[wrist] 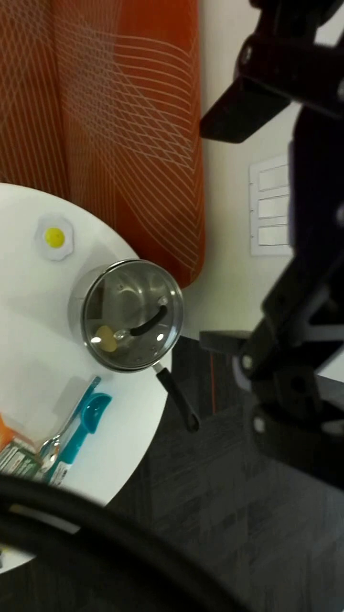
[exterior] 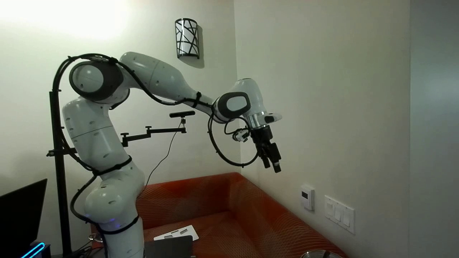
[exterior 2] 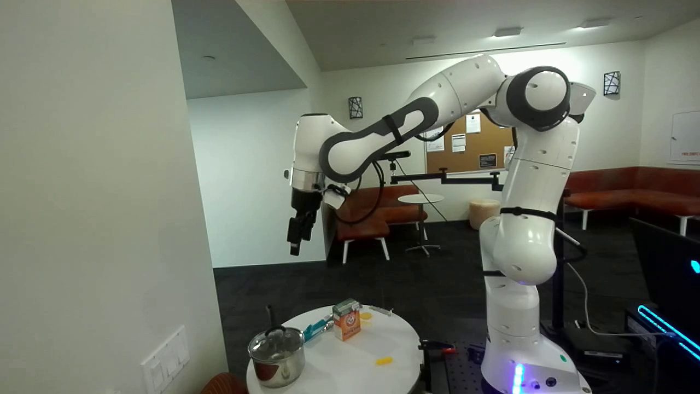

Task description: Turn on the first left light switch

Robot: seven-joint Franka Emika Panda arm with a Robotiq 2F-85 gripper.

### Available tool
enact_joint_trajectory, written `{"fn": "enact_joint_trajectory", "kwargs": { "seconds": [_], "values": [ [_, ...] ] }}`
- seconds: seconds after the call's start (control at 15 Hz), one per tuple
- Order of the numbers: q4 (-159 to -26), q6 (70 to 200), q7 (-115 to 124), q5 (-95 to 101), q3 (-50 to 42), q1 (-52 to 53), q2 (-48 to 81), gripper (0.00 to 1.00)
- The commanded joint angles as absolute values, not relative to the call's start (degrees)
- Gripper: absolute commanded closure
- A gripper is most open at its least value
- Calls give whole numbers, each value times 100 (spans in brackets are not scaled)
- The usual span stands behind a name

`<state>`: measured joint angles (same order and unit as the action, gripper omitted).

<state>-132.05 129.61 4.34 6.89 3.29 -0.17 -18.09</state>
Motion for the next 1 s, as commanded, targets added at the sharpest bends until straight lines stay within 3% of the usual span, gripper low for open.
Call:
{"fn": "enact_joint_trajectory", "kwargs": {
  "seconds": [0.0, 0.53, 0.93],
  "values": [
    [-13585, 14305, 916, 715, 382, -48, -1656, 0],
    [-13890, 17068, 2697, 2699, 769, -828, -691, 0],
    [-13479, 17088, 5385, 5910, 1126, -1688, -407, 0]
  ]
}}
